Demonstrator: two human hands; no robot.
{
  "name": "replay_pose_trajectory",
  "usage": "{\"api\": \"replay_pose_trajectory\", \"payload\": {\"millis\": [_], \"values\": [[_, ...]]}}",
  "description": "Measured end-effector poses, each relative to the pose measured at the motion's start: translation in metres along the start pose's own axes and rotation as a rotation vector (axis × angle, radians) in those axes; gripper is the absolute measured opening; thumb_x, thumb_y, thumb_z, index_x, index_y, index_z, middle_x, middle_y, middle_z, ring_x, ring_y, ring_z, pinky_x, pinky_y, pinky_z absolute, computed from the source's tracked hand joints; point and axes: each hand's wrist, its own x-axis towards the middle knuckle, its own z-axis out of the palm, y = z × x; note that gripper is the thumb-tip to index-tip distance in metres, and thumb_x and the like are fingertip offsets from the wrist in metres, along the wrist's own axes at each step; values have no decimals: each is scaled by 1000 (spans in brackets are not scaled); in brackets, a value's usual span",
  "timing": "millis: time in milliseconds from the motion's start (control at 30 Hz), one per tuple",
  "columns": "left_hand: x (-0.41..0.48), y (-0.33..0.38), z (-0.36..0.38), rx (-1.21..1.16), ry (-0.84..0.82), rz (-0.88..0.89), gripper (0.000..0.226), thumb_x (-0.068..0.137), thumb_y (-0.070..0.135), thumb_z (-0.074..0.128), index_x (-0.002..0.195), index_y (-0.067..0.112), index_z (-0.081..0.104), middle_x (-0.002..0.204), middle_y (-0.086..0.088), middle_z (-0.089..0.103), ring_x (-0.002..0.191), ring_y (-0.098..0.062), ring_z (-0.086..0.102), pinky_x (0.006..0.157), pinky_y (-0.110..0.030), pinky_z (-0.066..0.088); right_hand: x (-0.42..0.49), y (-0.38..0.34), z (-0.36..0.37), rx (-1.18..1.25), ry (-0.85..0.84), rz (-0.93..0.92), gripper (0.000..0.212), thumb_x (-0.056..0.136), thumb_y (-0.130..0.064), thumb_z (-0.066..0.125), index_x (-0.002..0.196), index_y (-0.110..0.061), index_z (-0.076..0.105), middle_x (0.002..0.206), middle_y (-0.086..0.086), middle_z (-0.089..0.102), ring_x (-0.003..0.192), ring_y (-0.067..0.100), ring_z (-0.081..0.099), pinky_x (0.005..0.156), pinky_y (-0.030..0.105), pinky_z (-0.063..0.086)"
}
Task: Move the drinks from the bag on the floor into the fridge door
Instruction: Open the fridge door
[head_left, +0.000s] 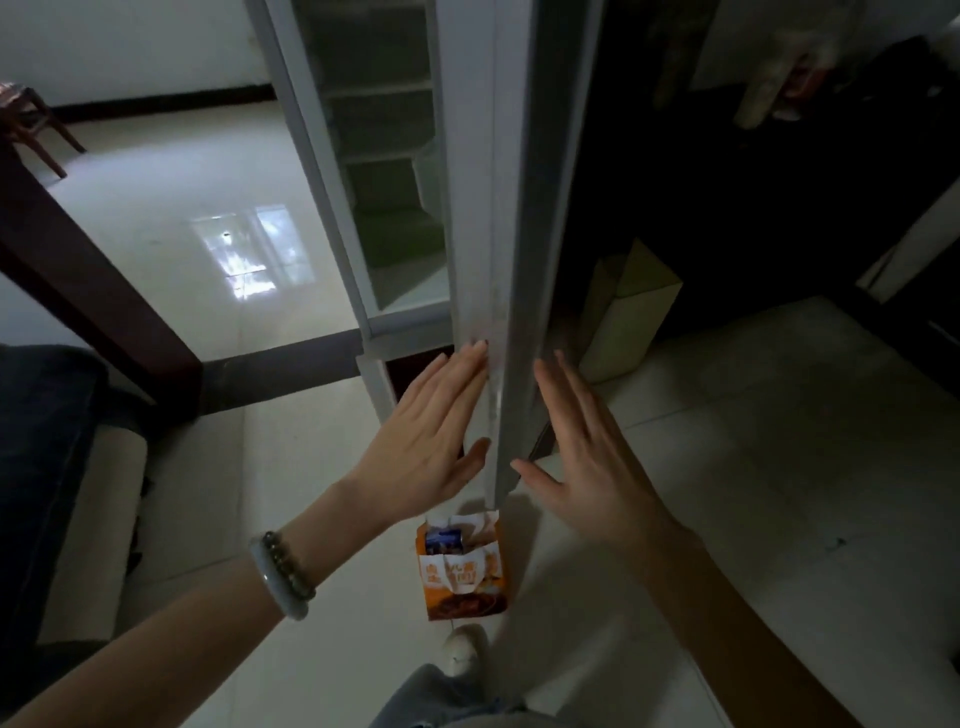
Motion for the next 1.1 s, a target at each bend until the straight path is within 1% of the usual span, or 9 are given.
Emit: {"api": "replay_pose_trajectory", "payload": {"millis": [133, 300, 433, 567, 700, 833, 933, 1000, 1100], "values": [[12, 46, 14, 30, 45, 69, 70, 87, 27, 55, 142, 1, 21, 150, -19, 21, 141, -29, 17, 115, -45, 17, -33, 23, -24, -57, 36, 31, 92, 81, -41, 64, 147, -19, 3, 156, 7, 12, 142, 22, 15, 113, 40, 26], [34, 104, 30, 93, 56, 124, 75, 86, 24, 62, 143, 0, 21, 153, -12, 12, 142, -28, 12, 117, -44, 12, -76, 45, -56, -136, 60, 87, 82, 84, -55, 40, 146, -17, 2, 155, 11, 14, 139, 18, 10, 111, 33, 12], [54, 149, 41, 108, -11, 145, 80, 82, 27, 65, 144, 0, 21, 153, -15, 14, 142, -28, 11, 115, -45, 18, -108, 61, -86, -159, 91, 126, 86, 86, -51, 49, 145, -19, -5, 157, 7, 0, 141, 16, 1, 110, 27, 4], [62, 176, 45, 91, -41, 97, 84, 81, 27, 67, 145, 2, 20, 153, -14, 14, 143, -27, 11, 116, -43, 14, -138, 77, -112, -173, 105, 148, 87, 88, -45, 53, 145, -25, -11, 157, 2, -9, 141, 13, -6, 110, 28, 3], [65, 182, 46, 80, -42, 8, 78, 85, 30, 58, 145, 2, 18, 152, -17, 20, 142, -27, 17, 116, -42, 14, -148, 88, -125, -234, 114, 158, 85, 89, -43, 51, 146, -22, -8, 157, 4, -9, 136, 7, -13, 109, 27, -1], [71, 171, 58, 73, -111, -51, 73, 85, 24, 55, 145, 0, 19, 152, -18, 21, 141, -28, 19, 115, -46, 19, -141, 94, -129, -328, 125, 117, 82, 89, -38, 55, 147, -13, 2, 156, 13, -1, 140, 14, -10, 112, 32, 0], [84, 158, 73, 85, -162, -30, 70, 85, 31, 41, 144, 0, 21, 151, -18, 24, 140, -28, 23, 115, -43, 19, -131, 103, -123, -363, 62, 93, 80, 90, -39, 52, 147, -12, 2, 156, 11, -5, 141, 18, -14, 115, 35, 0], [100, 150, 82, 89, -175, 18, 72, 84, 32, 44, 144, 0, 20, 151, -18, 24, 140, -28, 23, 114, -44, 19, -122, 112, -118, -425, 53, 86, 80, 89, -39, 53, 146, -9, 7, 157, 13, 0, 143, 23, -8, 117, 40, 5], [131, 144, 93, 79, -149, 109, 80, 80, 27, 61, 145, 1, 20, 151, -18, 25, 140, -28, 23, 112, -47, 25, -100, 127, -117, -543, 64, 64, 79, 86, -38, 54, 145, -3, 14, 155, 18, 9, 143, 27, -1, 118, 38, -4]]}}
